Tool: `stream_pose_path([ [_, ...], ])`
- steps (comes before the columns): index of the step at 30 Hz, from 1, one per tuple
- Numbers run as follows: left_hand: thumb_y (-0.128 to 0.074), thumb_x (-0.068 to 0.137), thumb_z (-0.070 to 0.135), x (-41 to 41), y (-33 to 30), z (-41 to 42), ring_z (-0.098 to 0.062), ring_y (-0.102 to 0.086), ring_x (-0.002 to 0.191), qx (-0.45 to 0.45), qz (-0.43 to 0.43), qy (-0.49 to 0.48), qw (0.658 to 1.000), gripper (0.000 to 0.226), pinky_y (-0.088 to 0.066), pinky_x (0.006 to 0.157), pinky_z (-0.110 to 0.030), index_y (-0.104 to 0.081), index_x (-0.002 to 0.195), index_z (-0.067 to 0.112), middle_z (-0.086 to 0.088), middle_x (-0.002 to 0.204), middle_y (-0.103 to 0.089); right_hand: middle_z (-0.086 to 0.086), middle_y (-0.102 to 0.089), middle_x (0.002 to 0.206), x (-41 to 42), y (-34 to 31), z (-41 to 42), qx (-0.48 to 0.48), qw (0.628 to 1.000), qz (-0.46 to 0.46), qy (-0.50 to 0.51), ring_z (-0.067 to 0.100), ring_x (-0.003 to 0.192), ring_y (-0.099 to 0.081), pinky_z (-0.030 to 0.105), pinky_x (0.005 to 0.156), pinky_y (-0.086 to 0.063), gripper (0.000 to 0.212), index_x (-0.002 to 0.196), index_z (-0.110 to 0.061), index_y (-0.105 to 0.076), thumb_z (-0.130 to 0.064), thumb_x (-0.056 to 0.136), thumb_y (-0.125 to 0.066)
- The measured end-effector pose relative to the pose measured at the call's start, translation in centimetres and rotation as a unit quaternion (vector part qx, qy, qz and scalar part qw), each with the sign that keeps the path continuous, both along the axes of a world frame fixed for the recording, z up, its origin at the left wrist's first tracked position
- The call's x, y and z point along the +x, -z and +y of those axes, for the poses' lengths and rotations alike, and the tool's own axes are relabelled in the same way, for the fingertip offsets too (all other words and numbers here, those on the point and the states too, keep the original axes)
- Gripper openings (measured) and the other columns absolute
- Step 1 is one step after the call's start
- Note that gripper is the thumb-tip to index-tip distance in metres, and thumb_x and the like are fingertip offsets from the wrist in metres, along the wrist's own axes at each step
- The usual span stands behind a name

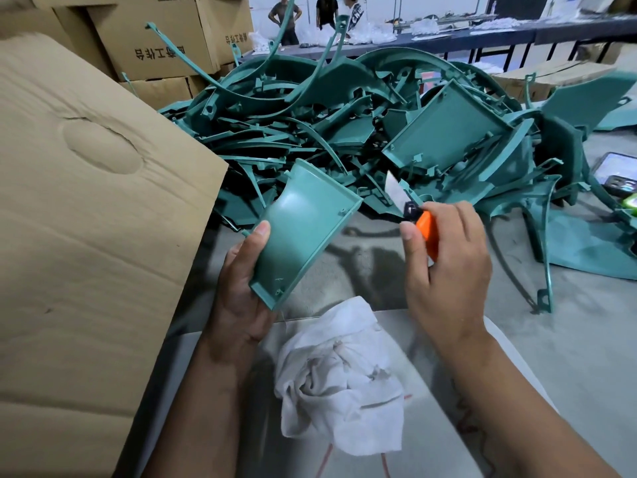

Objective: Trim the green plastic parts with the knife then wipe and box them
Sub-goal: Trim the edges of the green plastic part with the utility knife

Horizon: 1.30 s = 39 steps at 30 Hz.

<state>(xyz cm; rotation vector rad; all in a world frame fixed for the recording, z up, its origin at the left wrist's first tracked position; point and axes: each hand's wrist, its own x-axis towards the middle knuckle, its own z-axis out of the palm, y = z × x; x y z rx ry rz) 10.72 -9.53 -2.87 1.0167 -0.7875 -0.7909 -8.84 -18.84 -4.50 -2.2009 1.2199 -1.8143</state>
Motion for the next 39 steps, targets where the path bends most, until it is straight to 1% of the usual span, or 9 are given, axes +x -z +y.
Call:
stream_pose_path([
  [3,-0.049,0.108,0.024,-0.2,0.3,0.0,0.0,-0.063,0.056,-0.015,-0.025,0.011,1.0,0.04,-0.047,0.05,-0.013,-0.08,0.083,0.03,0.008,0.064,-0.067,0.008,-0.057,0.1,0.4,-0.2,0.6,-0.031,0.998,-0.001,-0.054,0.022,0.091,-0.051,0.029,0.078,-0.039,0.035,0.112,-0.001,-0.065,-0.032,0.108,-0.049],
  [7,-0.048,0.108,0.027,0.0,0.3,0.0,-0.003,-0.067,0.062,-0.016,0.001,0.029,0.999,0.037,-0.051,0.055,-0.016,-0.08,0.09,0.023,0.005,0.071,-0.072,0.009,-0.061,0.099,1.2,-0.2,1.6,-0.056,0.988,0.048,-0.138,0.026,0.089,-0.055,0.036,0.077,-0.045,0.044,0.115,0.0,-0.068,-0.037,0.109,-0.045],
  [12,-0.045,0.108,0.027,0.3,0.4,-0.6,-0.009,-0.069,0.061,-0.031,0.025,0.037,0.999,0.04,-0.052,0.053,-0.017,-0.08,0.09,0.016,0.0,0.073,-0.073,0.008,-0.065,0.102,0.8,0.0,1.2,-0.049,0.99,0.07,-0.115,0.026,0.092,-0.058,0.035,0.078,-0.046,0.045,0.122,-0.001,-0.069,-0.036,0.11,-0.043],
  [17,-0.053,0.103,0.029,1.6,0.8,-1.1,-0.024,-0.076,0.092,-0.039,0.059,0.066,0.995,0.035,-0.06,0.074,-0.03,-0.073,0.119,0.004,-0.018,0.11,-0.076,0.006,-0.071,0.102,0.8,0.4,1.3,-0.03,0.992,0.045,-0.116,0.023,0.09,-0.066,0.033,0.075,-0.051,0.041,0.118,-0.002,-0.071,-0.029,0.11,-0.042],
  [21,-0.058,0.098,0.028,3.1,1.5,-1.1,-0.028,-0.072,0.111,0.002,0.08,0.109,0.991,0.031,-0.06,0.086,-0.036,-0.076,0.117,0.01,-0.018,0.123,-0.072,-0.002,-0.063,0.079,0.7,0.3,1.0,-0.011,0.99,-0.006,-0.141,0.015,0.067,-0.057,0.022,0.064,-0.04,0.038,0.099,-0.004,-0.07,-0.022,0.111,-0.039],
  [24,-0.062,0.093,0.024,3.8,2.0,-1.4,-0.031,-0.071,0.111,0.049,0.067,0.098,0.992,0.033,-0.06,0.087,-0.041,-0.071,0.119,0.005,-0.02,0.123,-0.072,-0.004,-0.054,0.071,0.5,0.2,0.7,0.007,0.987,-0.004,-0.161,0.013,0.061,-0.051,0.02,0.062,-0.035,0.036,0.09,-0.011,-0.064,-0.02,0.112,-0.037],
  [31,-0.057,0.1,0.021,4.6,2.2,-1.2,-0.024,-0.074,0.094,0.043,0.037,0.096,0.994,0.026,-0.062,0.083,-0.038,-0.075,0.109,0.006,-0.015,0.107,-0.076,0.001,-0.055,0.067,-0.2,0.3,-0.3,0.109,0.95,0.07,-0.284,0.02,0.063,-0.054,0.041,0.059,-0.042,0.037,0.084,-0.01,-0.058,-0.026,0.112,-0.04],
  [36,-0.059,0.094,0.02,4.0,2.1,-1.2,-0.021,-0.075,0.088,0.052,0.016,0.096,0.994,0.024,-0.059,0.073,-0.029,-0.077,0.105,0.009,-0.013,0.101,-0.077,0.0,-0.053,0.066,0.2,0.1,0.3,0.109,0.928,0.077,-0.347,0.018,0.059,-0.052,0.034,0.054,-0.039,0.04,0.092,-0.008,-0.064,-0.031,0.112,-0.039],
  [39,-0.063,0.089,0.022,4.1,2.2,-1.2,-0.023,-0.074,0.084,0.07,0.018,0.1,0.992,0.03,-0.058,0.07,-0.029,-0.074,0.111,0.004,-0.016,0.1,-0.077,-0.002,-0.05,0.062,0.4,0.1,0.4,0.105,0.931,0.083,-0.339,0.016,0.054,-0.049,0.032,0.05,-0.037,0.041,0.084,-0.013,-0.061,-0.035,0.112,-0.04],
])
